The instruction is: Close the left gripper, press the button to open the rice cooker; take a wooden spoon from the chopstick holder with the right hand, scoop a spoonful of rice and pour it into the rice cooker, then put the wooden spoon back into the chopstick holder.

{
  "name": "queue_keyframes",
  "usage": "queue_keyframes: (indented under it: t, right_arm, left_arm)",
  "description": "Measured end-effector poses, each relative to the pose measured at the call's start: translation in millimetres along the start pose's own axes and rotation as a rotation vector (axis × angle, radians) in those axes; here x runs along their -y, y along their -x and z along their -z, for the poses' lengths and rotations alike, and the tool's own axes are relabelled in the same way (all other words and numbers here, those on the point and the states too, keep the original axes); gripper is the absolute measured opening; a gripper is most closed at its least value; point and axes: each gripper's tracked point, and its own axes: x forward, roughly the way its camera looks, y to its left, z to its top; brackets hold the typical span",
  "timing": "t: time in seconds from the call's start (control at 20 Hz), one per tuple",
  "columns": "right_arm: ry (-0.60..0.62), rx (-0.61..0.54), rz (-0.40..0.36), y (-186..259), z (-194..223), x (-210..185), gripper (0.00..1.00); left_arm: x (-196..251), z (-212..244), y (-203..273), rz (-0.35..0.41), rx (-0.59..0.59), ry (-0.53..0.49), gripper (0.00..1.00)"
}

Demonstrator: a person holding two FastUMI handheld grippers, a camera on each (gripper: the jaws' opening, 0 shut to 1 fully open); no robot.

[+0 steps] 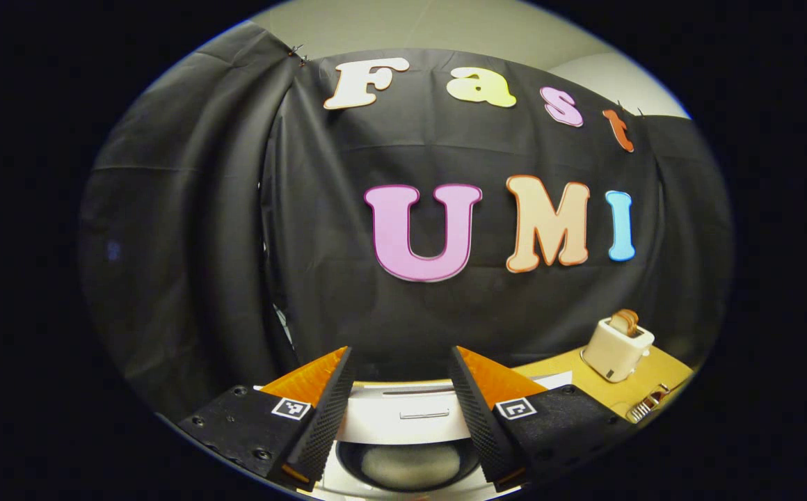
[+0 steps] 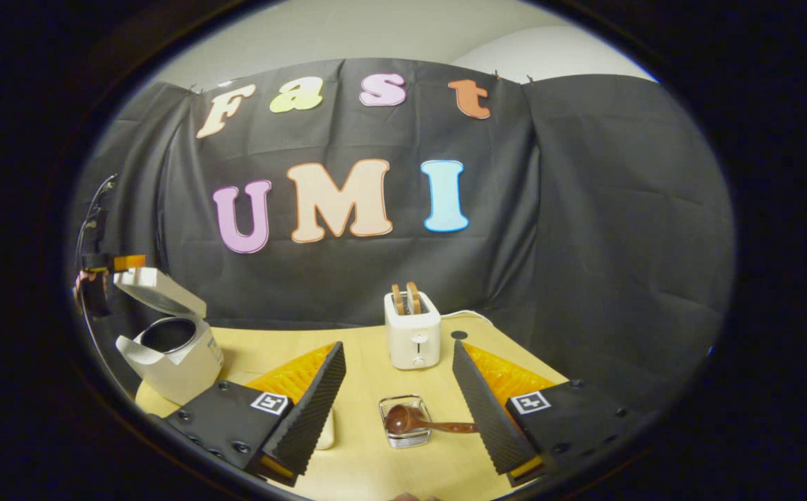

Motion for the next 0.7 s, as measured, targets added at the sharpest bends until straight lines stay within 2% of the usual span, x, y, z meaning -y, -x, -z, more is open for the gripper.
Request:
queue_keyframes:
  t: [0.15, 0.3, 0.55, 0.7]
  right_arm:
    - [0.007, -0.004, -0.012, -3.1, 1.0, -6.9, 0.96]
    - [0.007, -0.012, -0.03, -7.1, 3.6, -16.1, 0.96]
    - [0.009, -0.03, -0.058, -14.9, 10.0, -36.5, 0.99]
    - [0.009, -0.034, -0.078, -17.8, 12.8, -50.4, 1.0]
  left_arm:
    - [1.7, 45.7, 23.7, 0.013, -0.074, 0.008, 0.81]
    - [2.9, 80.3, 37.3, 0.029, -0.089, 0.011, 0.79]
    - [3.5, 111.0, 43.5, 0.034, -0.076, 0.019, 0.78]
    - [2.6, 128.5, 39.8, 0.024, -0.111, 0.008, 0.78]
